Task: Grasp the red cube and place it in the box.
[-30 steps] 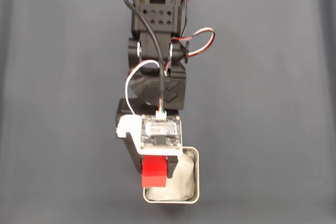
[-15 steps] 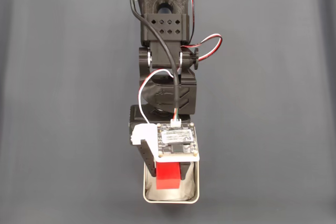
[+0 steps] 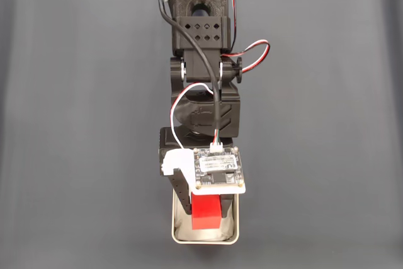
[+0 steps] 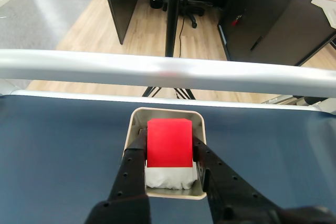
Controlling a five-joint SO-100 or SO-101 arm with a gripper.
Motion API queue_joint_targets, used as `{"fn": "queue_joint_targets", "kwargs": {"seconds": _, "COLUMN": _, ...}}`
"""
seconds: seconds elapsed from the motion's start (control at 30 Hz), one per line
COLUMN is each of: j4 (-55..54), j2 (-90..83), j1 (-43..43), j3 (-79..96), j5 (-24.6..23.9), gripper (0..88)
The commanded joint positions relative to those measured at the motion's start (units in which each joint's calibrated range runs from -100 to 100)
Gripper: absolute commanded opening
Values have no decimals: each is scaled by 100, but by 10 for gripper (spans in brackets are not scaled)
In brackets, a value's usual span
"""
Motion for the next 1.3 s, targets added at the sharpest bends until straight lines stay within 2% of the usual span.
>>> {"fn": "queue_joint_targets", "kwargs": {"seconds": 0.0, "j4": -165, "j2": -74, "j1": -39, "j3": -303, "j5": 10, "gripper": 35}}
{"fn": "queue_joint_targets", "kwargs": {"seconds": 0.37, "j4": -181, "j2": -126, "j1": -46, "j3": -321, "j5": -63, "gripper": 56}}
{"fn": "queue_joint_targets", "kwargs": {"seconds": 0.4, "j4": -181, "j2": -135, "j1": -46, "j3": -340, "j5": -122, "gripper": 107}}
{"fn": "queue_joint_targets", "kwargs": {"seconds": 0.47, "j4": -140, "j2": -170, "j1": -32, "j3": -312, "j5": -220, "gripper": 286}}
{"fn": "queue_joint_targets", "kwargs": {"seconds": 0.5, "j4": -140, "j2": -187, "j1": -25, "j3": -267, "j5": -210, "gripper": 338}}
{"fn": "queue_joint_targets", "kwargs": {"seconds": 0.73, "j4": -165, "j2": -326, "j1": 32, "j3": -203, "j5": -83, "gripper": 482}}
{"fn": "queue_joint_targets", "kwargs": {"seconds": 1.27, "j4": -255, "j2": -360, "j1": 103, "j3": -203, "j5": -112, "gripper": 528}}
